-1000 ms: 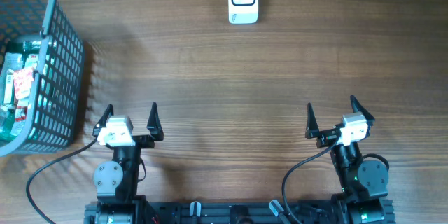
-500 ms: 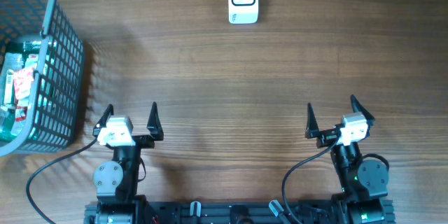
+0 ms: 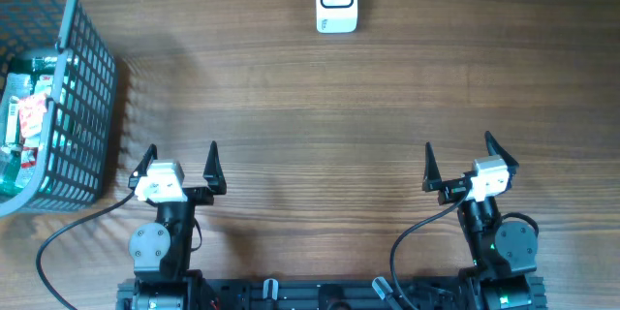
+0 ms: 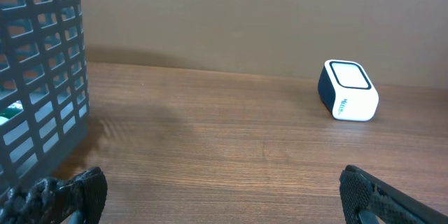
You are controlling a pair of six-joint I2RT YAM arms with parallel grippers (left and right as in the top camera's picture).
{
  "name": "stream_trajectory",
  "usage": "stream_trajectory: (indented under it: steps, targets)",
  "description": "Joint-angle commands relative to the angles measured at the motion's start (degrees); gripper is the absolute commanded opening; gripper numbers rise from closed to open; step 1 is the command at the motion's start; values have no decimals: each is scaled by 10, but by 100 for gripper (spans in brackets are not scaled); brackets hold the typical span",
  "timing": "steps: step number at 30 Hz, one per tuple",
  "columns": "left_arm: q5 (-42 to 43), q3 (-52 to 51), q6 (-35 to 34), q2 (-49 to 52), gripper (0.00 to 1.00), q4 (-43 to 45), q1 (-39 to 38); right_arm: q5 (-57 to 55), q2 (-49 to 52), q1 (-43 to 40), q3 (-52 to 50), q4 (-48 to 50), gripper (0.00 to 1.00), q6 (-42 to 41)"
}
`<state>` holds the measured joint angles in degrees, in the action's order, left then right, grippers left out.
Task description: Scan the item barcode
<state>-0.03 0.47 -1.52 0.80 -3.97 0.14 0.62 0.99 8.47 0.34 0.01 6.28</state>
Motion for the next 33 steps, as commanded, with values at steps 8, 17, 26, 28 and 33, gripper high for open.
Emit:
stream_trajectory:
  steps: [8,17,26,28,33]
  targets:
    - [11,-2,11,-4,100,-3,3,3,0,0,0,3,100,-3]
    - [0,37,-52,-4,100,-31,3,3,0,0,0,3,100,-3]
    - [0,162,-63,17,100,-191,3,3,0,0,0,3,100,-3]
    - [6,193,-65,39,100,-224,3,3,0,0,0,3,100,-3]
    - [57,277,-69,129,100,-264,3,3,0,0,0,3,100,-3]
